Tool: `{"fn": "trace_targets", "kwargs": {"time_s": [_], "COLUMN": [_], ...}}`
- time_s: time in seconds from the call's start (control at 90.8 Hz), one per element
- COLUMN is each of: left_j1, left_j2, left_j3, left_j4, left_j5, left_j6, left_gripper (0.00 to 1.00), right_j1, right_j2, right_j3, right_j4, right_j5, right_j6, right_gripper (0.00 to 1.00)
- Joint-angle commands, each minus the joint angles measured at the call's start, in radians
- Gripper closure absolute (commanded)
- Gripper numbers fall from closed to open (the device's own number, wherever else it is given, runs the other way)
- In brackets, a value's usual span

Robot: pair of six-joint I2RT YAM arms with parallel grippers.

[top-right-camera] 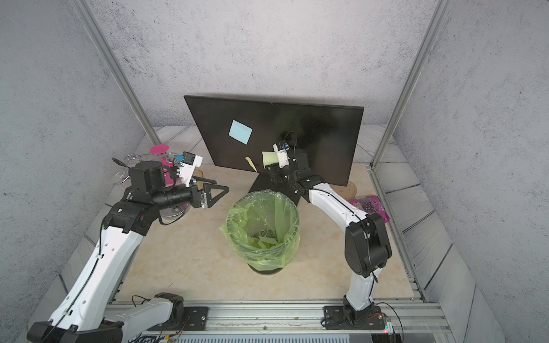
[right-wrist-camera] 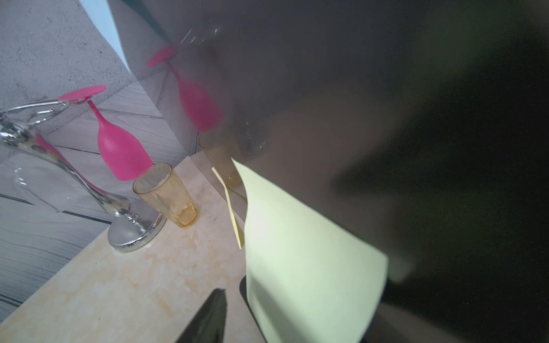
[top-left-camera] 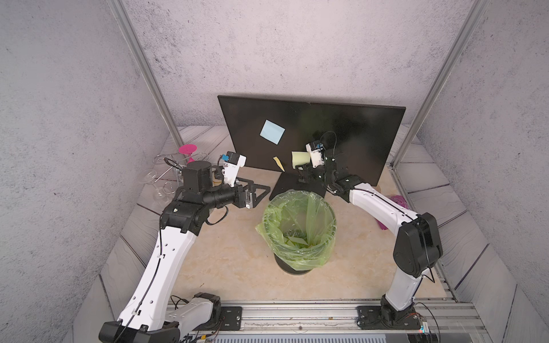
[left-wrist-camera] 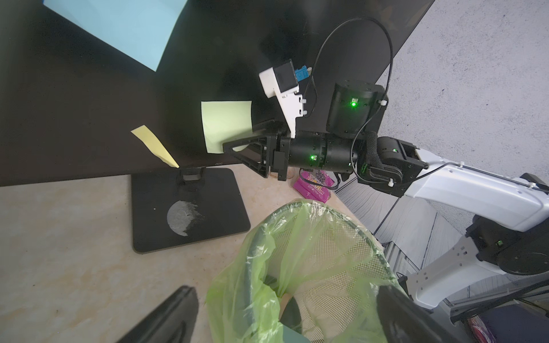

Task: Remove the sticky note from the monitor
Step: Tear off the sticky note from the monitor, then place the sticky note in the trash bin.

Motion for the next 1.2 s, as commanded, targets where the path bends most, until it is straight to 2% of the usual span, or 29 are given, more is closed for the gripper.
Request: {"fn": "trace_targets", "kwargs": {"time_s": [0.0,0.33,0.495,0.837,1.189], "left_j1": [0.010,0.019,0.026,0.068,0.108], "left_j2": [-0.015,-0.015,-0.011,-0.002,0.018], "left_j3": [-0.008,-0.010,-0.009,-0.008,-0.012], "left_j4": [-0.011,-0.013,-0.013,0.015,0.068], "left_j5": [0.022,0.025,0.022,0.019,0.017], "left_j6": [0.021,0.026,0.025,-0.020,-0.074], "left_gripper": [0.00,0.00,0.01,0.01,0.01], "right_j1": [-0.011,-0.010,-0.007,0.035,0.201], "right_j2": [0.003,-0.030,-0.076,-0.263,-0.451], "right_j3": [0.008,-0.008,-0.017,-0.083,-0.194], "right_j4": [0.049,0.058,0.036,-0.102,-0.460], "right_j5": [0.004,-0.032,-0.086,-0.193,-0.320], "right_j6": [0.039,0.070,0.067,-0.028,-0.233], "right_gripper": [0.59,1.00,1.00,1.00,1.00]}}
